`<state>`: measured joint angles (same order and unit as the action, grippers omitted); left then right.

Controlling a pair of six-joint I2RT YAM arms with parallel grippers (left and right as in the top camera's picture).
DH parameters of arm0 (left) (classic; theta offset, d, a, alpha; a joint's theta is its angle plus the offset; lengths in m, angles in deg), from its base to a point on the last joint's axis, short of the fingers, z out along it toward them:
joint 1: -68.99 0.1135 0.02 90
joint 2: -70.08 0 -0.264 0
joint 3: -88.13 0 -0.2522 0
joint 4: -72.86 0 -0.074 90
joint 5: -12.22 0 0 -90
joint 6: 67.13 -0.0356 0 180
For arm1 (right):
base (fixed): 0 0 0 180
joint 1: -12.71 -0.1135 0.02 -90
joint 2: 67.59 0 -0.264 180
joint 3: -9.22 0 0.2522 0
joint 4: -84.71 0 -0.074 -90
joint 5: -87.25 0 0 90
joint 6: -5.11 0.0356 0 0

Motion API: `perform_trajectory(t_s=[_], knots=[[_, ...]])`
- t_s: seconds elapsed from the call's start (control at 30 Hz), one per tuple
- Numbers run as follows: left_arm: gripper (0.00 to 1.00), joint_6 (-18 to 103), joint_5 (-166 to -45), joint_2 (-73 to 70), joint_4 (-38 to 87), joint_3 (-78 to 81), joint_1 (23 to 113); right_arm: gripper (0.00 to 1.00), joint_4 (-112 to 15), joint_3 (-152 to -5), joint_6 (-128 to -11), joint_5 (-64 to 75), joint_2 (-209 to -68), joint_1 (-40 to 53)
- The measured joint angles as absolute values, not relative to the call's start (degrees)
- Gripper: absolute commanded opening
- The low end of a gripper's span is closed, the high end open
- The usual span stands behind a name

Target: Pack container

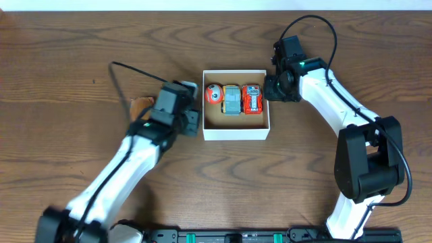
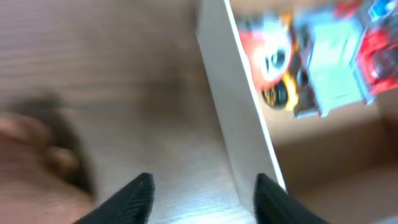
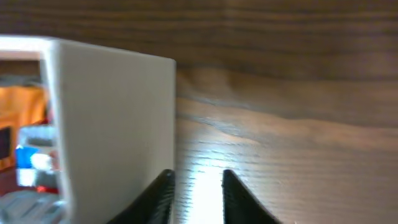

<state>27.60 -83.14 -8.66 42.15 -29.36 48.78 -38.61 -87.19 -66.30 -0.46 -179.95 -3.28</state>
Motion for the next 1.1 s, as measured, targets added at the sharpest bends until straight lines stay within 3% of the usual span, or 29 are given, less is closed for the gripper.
perform_trajectory(t_s=[0.03,0.23,0.53,0.77,1.1], knots=[[0.98,27.49,-82.92,-6.43,41.41,-29.36,49.77,0.45,-38.19,-87.19,-66.67,-1.08,-179.53,-3.01],[0.98,27.84,-81.85,6.97,25.56,-28.88,58.07,0.66,-35.29,-87.17,-69.46,-2.61,-172.65,-0.54],[0.98,36.22,-80.30,14.73,-1.82,-28.79,72.94,0.70,-27.48,-87.28,-70.99,-3.22,-162.03,1.79],[0.98,48.41,-80.30,12.72,-2.46,-29.16,79.21,0.70,-26.41,-87.26,-71.56,-3.22,-162.29,1.79],[0.98,64.96,-80.32,6.43,7.95,-33.90,79.82,0.70,-24.60,-87.26,-71.96,-3.22,-162.29,1.79]])
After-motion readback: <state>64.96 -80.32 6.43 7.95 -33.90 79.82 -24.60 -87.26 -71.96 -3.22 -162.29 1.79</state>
